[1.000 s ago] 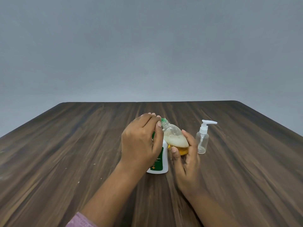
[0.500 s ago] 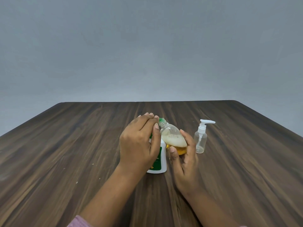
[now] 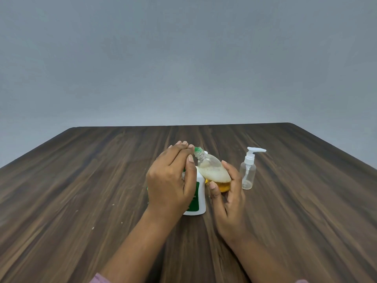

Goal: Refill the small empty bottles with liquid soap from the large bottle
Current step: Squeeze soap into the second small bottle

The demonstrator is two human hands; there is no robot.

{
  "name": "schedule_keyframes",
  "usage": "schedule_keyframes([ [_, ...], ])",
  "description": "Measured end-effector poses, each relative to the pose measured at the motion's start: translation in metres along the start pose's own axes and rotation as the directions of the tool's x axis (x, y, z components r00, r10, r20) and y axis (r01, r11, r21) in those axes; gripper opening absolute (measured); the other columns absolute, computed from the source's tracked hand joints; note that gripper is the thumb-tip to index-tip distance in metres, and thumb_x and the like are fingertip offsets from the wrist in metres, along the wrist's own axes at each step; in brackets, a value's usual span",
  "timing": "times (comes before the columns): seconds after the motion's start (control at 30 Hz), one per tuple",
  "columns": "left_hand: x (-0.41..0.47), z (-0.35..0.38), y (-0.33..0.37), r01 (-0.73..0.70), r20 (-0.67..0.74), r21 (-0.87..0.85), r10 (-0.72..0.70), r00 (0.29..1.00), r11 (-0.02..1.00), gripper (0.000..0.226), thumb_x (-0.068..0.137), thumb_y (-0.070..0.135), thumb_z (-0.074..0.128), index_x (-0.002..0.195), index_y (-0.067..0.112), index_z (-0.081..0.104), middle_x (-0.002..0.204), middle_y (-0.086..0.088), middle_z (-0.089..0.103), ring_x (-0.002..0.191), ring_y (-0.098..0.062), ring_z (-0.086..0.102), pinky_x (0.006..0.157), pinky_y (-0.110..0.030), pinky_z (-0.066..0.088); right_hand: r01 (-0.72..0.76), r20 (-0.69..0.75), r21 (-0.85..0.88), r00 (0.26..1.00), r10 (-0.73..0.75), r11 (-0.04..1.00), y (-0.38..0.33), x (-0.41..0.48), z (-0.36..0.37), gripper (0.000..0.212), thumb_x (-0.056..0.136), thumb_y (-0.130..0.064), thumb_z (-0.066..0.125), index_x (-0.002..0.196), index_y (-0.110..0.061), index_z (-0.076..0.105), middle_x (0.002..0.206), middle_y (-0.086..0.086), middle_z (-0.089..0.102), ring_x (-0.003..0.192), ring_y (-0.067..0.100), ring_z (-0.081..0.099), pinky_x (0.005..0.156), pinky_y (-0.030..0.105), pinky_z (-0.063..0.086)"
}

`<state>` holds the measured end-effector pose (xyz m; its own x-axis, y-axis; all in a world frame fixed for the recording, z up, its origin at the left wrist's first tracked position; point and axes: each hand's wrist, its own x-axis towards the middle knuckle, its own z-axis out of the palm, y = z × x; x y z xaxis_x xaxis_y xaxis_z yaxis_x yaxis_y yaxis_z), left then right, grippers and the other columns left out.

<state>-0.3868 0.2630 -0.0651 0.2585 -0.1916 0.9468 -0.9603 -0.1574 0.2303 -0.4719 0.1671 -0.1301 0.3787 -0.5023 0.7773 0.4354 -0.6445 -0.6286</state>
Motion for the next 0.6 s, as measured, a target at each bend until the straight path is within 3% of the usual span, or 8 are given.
schedule_keyframes([
  [0.27,0.0055,-0.0014,0.001,-0.032,0.007,0.028,0.032,0.999,0.999,0.034,0.094,0.015,0.041,0.093,0.004,0.072,0.096,-0.003,0.071,0.1,-0.011,0.062,0.087,-0.028,0.051,-0.016,-0.002,0.023,1.0,0.016,1.0,0.0,-0.0008,0.0006,0.041,0.096,-0.036,0.047,0.136,-0.033,0.038,0.112,0.0,0.059,0.092,0.012,0.062,0.072,0.015,0.05],
  [0.4,0.0026,0.0018,-0.0007,-0.024,0.002,0.037,0.024,1.0,0.999,0.033,0.093,0.015,0.04,0.094,0.003,0.072,0.096,-0.004,0.071,0.099,-0.013,0.062,0.086,-0.031,0.052,-0.016,-0.004,0.004,1.0,0.016,1.0,0.0009,-0.0013,-0.0004,0.04,0.094,-0.028,0.047,0.134,-0.026,0.039,0.107,0.001,0.06,0.087,0.007,0.061,0.07,0.011,0.047],
  [0.6,0.0035,-0.0006,0.0012,-0.025,0.007,0.032,0.025,1.0,0.999,0.033,0.094,0.016,0.041,0.094,0.004,0.072,0.097,-0.003,0.071,0.1,-0.014,0.063,0.086,-0.032,0.052,-0.013,-0.001,0.013,1.0,0.013,1.0,0.0001,-0.001,0.0003,0.041,0.095,-0.032,0.048,0.134,-0.026,0.039,0.107,0.004,0.06,0.086,0.006,0.06,0.07,0.01,0.047],
])
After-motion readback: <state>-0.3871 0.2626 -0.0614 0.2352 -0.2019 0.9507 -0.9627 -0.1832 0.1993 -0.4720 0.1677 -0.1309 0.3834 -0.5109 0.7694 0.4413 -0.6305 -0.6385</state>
